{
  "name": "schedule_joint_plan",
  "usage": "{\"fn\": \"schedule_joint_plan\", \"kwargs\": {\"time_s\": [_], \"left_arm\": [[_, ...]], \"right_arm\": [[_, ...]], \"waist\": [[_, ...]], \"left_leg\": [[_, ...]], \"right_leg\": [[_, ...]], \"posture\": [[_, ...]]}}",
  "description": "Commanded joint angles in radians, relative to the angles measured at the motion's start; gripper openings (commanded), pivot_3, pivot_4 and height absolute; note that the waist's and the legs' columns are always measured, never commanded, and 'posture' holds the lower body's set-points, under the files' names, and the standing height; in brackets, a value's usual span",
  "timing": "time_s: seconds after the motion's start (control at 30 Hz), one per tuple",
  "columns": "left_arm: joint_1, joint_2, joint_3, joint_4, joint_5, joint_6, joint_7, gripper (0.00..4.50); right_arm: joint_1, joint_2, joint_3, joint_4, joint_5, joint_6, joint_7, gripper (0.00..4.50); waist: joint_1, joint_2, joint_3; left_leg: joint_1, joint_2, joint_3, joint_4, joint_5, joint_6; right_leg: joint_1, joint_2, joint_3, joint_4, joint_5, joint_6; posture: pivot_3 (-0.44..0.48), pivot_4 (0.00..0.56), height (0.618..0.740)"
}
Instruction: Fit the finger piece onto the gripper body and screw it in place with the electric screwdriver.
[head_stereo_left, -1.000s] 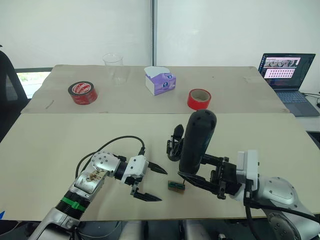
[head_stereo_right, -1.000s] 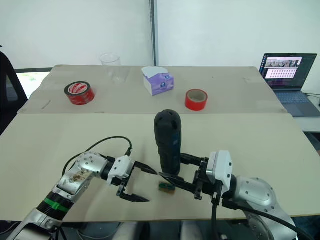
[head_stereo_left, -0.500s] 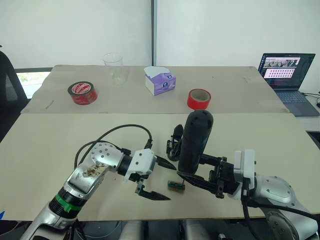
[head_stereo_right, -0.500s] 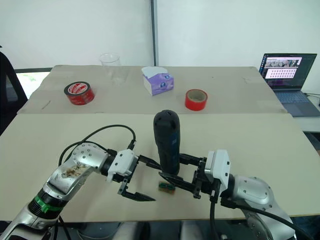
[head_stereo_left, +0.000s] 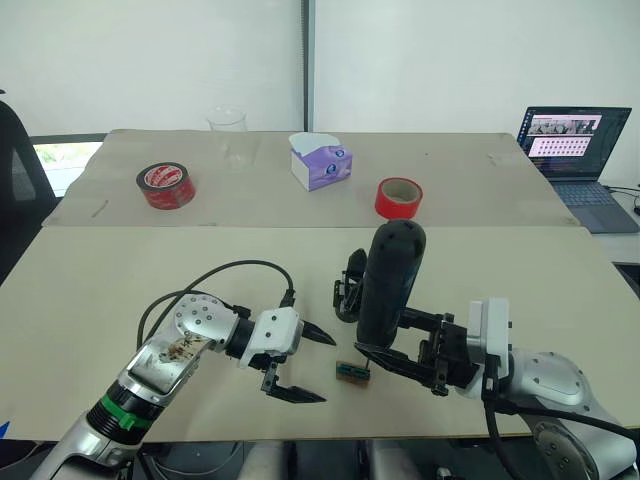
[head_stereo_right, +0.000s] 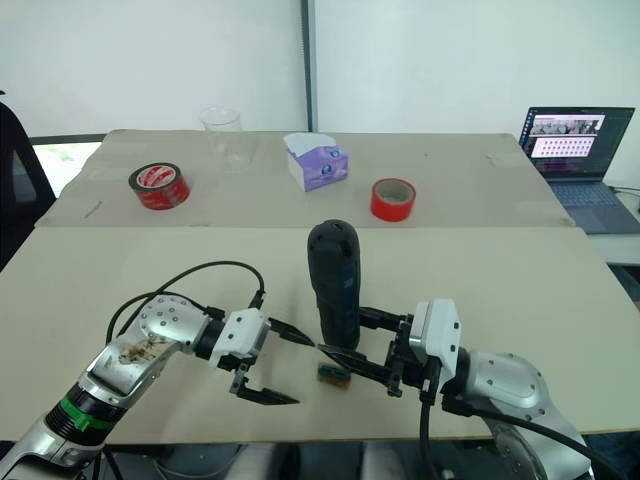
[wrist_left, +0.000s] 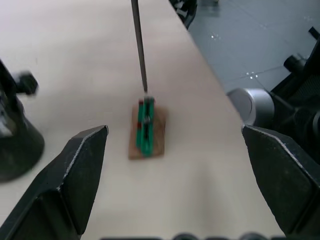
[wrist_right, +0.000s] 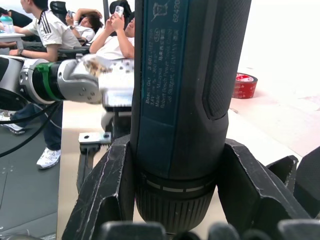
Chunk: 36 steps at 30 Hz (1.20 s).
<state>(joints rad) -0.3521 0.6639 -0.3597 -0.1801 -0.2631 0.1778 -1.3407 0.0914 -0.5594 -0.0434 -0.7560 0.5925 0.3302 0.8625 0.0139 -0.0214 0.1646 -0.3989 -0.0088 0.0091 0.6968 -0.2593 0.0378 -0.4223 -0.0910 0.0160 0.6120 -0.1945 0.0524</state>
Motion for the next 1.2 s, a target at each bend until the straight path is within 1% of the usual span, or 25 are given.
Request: {"fn": "schedule_joint_plan", "kwargs": {"time_s": [0.03, 0.17, 0.33, 0.53, 0.73, 1.2], "left_arm": [[-0.082, -0.052, -0.015, 0.14, 0.037, -0.087, -0.019, 4.5], [-0.126, -0.087, -0.007, 0.249, 0.041, -0.138, -0.043, 4.5], [-0.117, -0.089, 0.001, 0.275, 0.031, -0.166, -0.071, 4.5], [-0.073, -0.052, 0.014, 0.249, 0.01, -0.18, -0.12, 4.5], [-0.048, -0.045, 0.022, 0.223, 0.013, -0.191, -0.113, 4.5], [-0.028, -0.02, 0.045, 0.117, -0.013, -0.128, -0.108, 4.5]], "right_arm": [[-0.011, -0.005, -0.006, -0.038, 0.021, -0.032, -0.003, 1.89], [-0.018, -0.01, -0.001, -0.034, 0.027, -0.025, -0.001, 1.89], [-0.018, -0.015, 0.0, -0.035, 0.034, -0.023, -0.001, 1.89], [-0.029, -0.017, -0.005, -0.038, 0.047, -0.016, -0.014, 1.89], [-0.034, -0.019, 0.003, -0.027, 0.043, -0.018, -0.017, 1.89], [-0.027, -0.025, 0.007, -0.025, 0.043, -0.015, -0.024, 1.89]], "waist": [[0.003, 0.0, 0.0], [-0.002, 0.0, 0.0], [-0.007, 0.0, 0.0], [-0.005, 0.0, 0.0], [-0.002, 0.0, 0.0], [-0.002, 0.0, 0.0]], "left_leg": [[0.0, 0.0, 0.0, 0.0, 0.0, 0.0], [0.0, -0.001, 0.0, 0.001, 0.0, 0.0], [0.0, 0.0, 0.0, -0.001, 0.0, 0.0], [0.0, 0.0, 0.0, 0.0, 0.0, 0.0], [0.0, 0.0, 0.0, 0.0, 0.0, 0.0], [0.0, 0.0, 0.0, 0.0, 0.0, 0.0]], "right_leg": [[0.0, 0.0, 0.0, 0.0, 0.0, 0.0], [0.0, 0.0, 0.0, 0.0, 0.0, 0.0], [-0.001, 0.001, 0.0, 0.001, 0.0, 0.0], [0.0, 0.0, 0.0, 0.001, 0.0, 0.0], [0.0, 0.0, 0.0, 0.0, 0.0, 0.0], [0.0, 0.0, 0.0, 0.001, 0.0, 0.0]], "posture": [[0.0, 0.15, 0.74], [0.0, 0.15, 0.74], [0.0, 0.15, 0.74], [0.0, 0.15, 0.74], [0.0, 0.15, 0.74], [0.0, 0.15, 0.74]]}}
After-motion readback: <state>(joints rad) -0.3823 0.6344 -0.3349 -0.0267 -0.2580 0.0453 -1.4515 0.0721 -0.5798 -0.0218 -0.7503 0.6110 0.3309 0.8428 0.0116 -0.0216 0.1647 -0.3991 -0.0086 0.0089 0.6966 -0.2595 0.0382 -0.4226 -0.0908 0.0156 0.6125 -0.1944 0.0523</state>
